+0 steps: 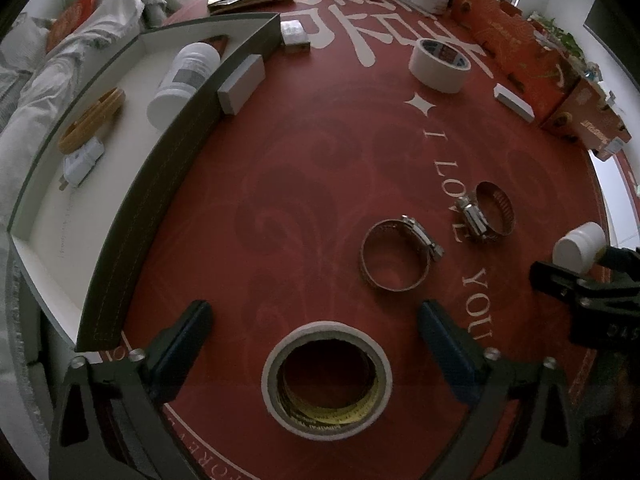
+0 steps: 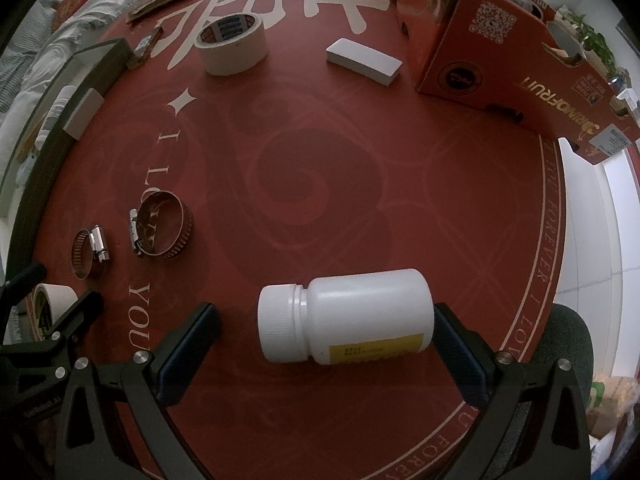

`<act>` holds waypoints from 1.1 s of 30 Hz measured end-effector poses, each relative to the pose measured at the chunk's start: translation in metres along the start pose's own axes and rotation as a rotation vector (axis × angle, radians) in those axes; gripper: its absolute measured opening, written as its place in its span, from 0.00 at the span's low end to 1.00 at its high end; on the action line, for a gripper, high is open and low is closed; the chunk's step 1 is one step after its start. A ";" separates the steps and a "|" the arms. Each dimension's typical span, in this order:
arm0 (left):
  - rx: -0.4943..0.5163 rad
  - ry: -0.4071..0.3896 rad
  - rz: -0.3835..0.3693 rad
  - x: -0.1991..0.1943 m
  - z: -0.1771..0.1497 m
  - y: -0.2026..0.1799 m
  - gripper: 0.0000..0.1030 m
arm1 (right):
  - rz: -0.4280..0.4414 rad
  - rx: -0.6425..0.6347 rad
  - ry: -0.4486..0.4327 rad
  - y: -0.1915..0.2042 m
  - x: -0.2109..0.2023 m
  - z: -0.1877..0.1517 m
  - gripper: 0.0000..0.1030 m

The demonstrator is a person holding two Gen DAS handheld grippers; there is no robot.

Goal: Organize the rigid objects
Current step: 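Close left gripper on the rim of the white masking tape roll, then carry the tape roll in left gripper while right gripper carries the bottle to the tray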

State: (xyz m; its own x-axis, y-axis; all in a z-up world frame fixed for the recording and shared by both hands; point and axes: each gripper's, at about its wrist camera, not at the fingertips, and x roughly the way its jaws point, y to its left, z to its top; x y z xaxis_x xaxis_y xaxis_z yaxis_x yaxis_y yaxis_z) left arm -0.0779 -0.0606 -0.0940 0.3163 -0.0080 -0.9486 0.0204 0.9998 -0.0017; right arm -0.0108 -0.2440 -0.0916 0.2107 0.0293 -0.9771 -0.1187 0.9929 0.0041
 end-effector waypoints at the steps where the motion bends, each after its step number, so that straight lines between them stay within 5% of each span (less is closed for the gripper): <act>1: 0.015 -0.003 -0.005 -0.004 0.000 -0.002 0.84 | -0.001 0.004 0.004 -0.001 0.000 0.000 1.00; 3: 0.036 -0.010 -0.013 -0.008 -0.001 -0.006 0.51 | -0.003 0.011 0.009 -0.002 -0.002 0.001 0.96; 4: 0.050 -0.012 -0.017 -0.010 0.000 -0.007 0.48 | -0.003 0.012 0.004 -0.002 -0.004 0.000 0.89; 7: 0.050 -0.001 -0.028 -0.009 -0.001 -0.007 0.48 | 0.006 0.001 -0.013 0.000 -0.014 -0.001 0.63; 13: -0.061 -0.047 -0.016 -0.027 0.002 0.019 0.48 | 0.063 0.036 0.006 -0.007 -0.019 -0.003 0.63; 19: -0.220 -0.125 -0.008 -0.063 0.017 0.061 0.48 | 0.104 0.009 -0.078 0.005 -0.052 0.010 0.63; 33: -0.430 -0.220 0.126 -0.114 0.055 0.146 0.48 | 0.301 -0.148 -0.240 0.123 -0.122 0.095 0.63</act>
State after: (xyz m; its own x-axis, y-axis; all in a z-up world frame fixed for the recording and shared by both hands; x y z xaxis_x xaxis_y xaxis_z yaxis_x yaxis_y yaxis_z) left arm -0.0587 0.0851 0.0310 0.4844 0.1559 -0.8609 -0.4089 0.9103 -0.0653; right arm 0.0411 -0.1143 0.0482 0.3637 0.3595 -0.8594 -0.3446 0.9090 0.2344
